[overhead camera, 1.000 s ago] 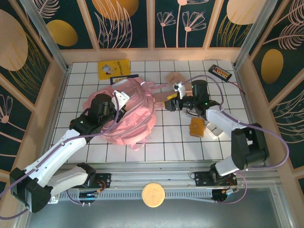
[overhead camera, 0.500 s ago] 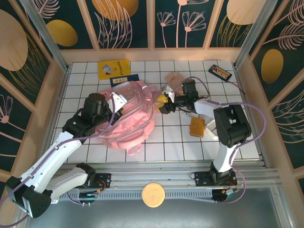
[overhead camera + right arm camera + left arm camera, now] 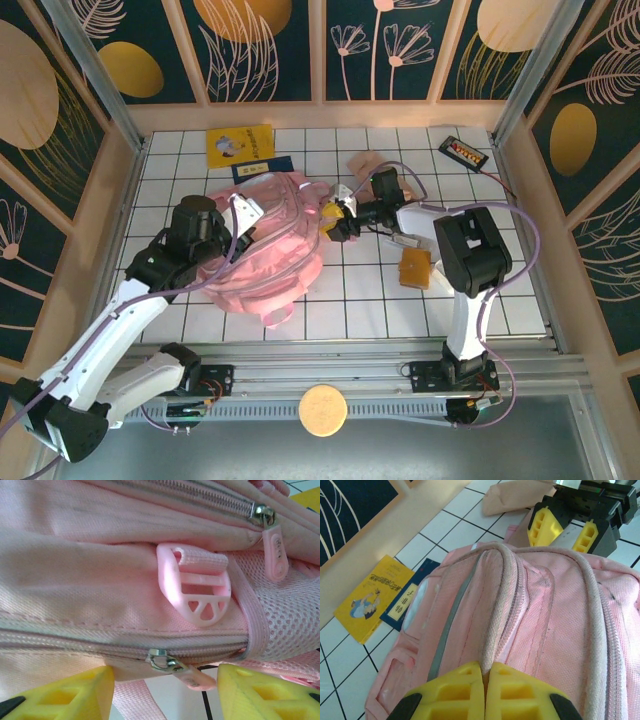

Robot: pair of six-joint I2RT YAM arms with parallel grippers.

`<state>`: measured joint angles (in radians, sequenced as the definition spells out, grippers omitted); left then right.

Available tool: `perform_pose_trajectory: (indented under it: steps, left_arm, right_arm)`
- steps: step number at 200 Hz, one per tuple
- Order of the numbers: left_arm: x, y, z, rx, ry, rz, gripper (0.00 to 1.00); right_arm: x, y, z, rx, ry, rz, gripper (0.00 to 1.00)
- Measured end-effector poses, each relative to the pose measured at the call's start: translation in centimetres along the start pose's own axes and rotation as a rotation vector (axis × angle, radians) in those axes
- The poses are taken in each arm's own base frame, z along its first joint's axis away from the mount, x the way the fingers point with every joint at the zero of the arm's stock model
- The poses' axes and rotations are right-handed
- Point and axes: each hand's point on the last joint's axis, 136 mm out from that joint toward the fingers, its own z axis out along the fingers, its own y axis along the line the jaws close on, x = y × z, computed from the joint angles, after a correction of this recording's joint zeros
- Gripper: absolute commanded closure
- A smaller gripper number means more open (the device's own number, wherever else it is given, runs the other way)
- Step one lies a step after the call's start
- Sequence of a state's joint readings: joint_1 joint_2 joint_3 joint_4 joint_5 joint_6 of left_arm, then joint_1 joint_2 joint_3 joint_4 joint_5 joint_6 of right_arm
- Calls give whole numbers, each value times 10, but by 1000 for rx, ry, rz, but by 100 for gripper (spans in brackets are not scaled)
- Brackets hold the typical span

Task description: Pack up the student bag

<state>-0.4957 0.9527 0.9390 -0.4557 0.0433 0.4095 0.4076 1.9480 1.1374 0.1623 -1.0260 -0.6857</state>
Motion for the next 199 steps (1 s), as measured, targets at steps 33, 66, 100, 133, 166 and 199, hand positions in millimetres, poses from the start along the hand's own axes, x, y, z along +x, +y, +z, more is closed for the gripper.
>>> perform_pose_trajectory:
  steps: [33, 66, 100, 133, 166, 199]
  left_arm:
    - [-1, 3, -2, -9, -2, 3, 100]
    - [-1, 4, -2, -11, -3, 0, 100]
    - [0, 4, -2, -12, -1, 0, 100]
    - [0, 7, -4, -21, -3, -2, 100]
    - [1, 9, -6, -28, -3, -4, 100]
    - [2, 9, -6, -28, 3, 1, 100]
  right_arm:
    - [7, 0, 2, -8, 10, 5, 58]
    - [8, 0, 4, -6, 12, 18, 71]
    - [5, -2, 4, 3, -3, 22, 72]
    - [0, -5, 4, 17, -28, 41, 91]
    - [-3, -8, 4, 28, -36, 52, 100]
    - [2, -8, 4, 39, -14, 61, 100]
